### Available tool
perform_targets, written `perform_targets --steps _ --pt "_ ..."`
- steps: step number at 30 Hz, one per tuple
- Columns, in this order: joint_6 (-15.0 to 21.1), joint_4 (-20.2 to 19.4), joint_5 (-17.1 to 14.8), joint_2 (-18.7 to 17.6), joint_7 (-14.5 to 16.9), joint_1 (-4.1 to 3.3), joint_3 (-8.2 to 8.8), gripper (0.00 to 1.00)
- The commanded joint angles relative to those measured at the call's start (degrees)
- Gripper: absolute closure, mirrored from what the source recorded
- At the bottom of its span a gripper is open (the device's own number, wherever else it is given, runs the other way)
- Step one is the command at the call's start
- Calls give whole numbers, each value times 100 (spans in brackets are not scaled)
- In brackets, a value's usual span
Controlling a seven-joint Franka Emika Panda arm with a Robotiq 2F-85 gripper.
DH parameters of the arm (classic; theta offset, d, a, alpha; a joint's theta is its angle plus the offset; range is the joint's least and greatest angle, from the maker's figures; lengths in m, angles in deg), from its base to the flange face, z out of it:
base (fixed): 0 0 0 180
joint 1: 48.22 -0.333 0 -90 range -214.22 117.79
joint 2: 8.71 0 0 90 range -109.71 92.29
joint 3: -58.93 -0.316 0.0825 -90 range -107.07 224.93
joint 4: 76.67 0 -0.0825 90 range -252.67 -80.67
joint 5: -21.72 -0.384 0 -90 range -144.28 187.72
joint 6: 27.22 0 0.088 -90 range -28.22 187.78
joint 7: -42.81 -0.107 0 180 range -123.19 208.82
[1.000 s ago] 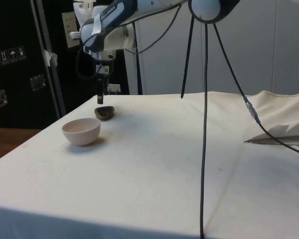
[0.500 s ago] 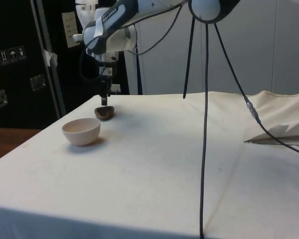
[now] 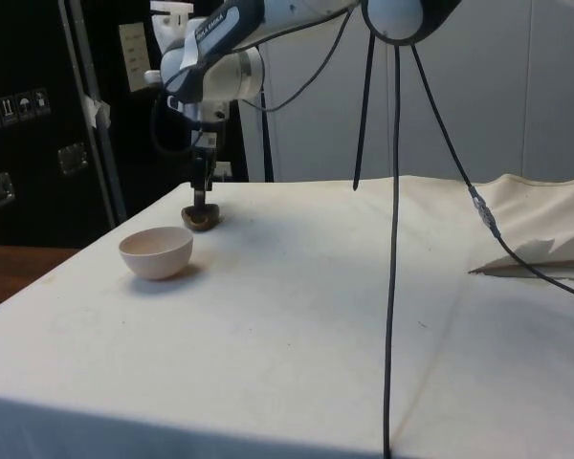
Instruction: Pour the coffee beans from the cup into the bowl.
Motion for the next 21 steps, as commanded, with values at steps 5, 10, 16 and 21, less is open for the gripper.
perform_targets --steps 5,10,16,21 --pt "-92 0 -195 -17 80 11 0 0" --pt "-281 92 -309 -74 155 86 -23 0" --pt "-327 103 -304 -74 138 74 -6 0" --pt "-327 109 -304 -86 126 63 -6 0"
